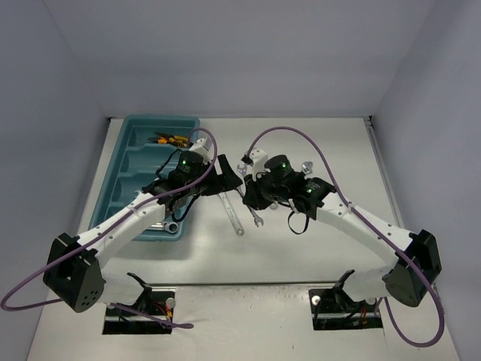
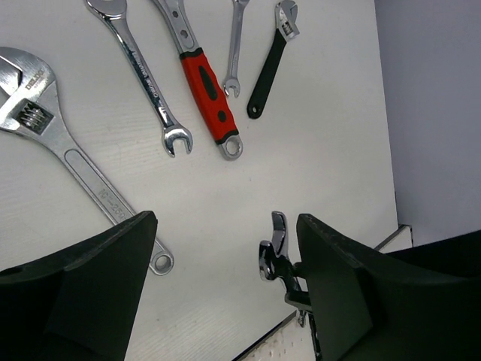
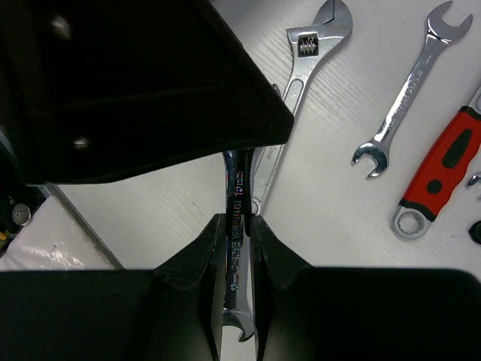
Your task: Sort the tools into containers
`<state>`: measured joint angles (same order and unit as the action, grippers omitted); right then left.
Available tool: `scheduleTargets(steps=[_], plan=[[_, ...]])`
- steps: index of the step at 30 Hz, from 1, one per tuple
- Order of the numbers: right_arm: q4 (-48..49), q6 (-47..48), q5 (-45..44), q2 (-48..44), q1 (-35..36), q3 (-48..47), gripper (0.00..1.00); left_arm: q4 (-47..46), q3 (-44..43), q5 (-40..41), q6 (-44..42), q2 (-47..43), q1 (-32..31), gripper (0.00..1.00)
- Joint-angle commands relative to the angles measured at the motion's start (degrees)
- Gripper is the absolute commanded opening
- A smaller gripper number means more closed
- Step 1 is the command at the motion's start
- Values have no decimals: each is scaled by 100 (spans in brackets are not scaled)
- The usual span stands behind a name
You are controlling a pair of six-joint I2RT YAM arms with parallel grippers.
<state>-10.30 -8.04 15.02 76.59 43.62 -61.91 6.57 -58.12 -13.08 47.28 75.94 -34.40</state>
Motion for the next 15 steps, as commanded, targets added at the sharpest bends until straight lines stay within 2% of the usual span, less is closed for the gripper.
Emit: scheduleTargets(steps=[1,5,10,11,13,15], plan=[[467,-67,168,-320,24,-199,0,-523,-341,-54,209,42,-136,70],[508,-78,212,-341,33,-169,0,-757,-346,-119,337,135,-199,63],[582,-98,225,-364,33,-123,0,-1051,-308,-223,536,189,-257,42],[595,-103,220,-365,32,-110,0,-1089,-295,-241,577,194,-261,37],[653,-115,207,-373,24,-88,0,-1110,-278,-247,626,188,-261,16],[695,-136,203,-381,24,-59,0,-1157,-210,-230,677,142,-261,0]])
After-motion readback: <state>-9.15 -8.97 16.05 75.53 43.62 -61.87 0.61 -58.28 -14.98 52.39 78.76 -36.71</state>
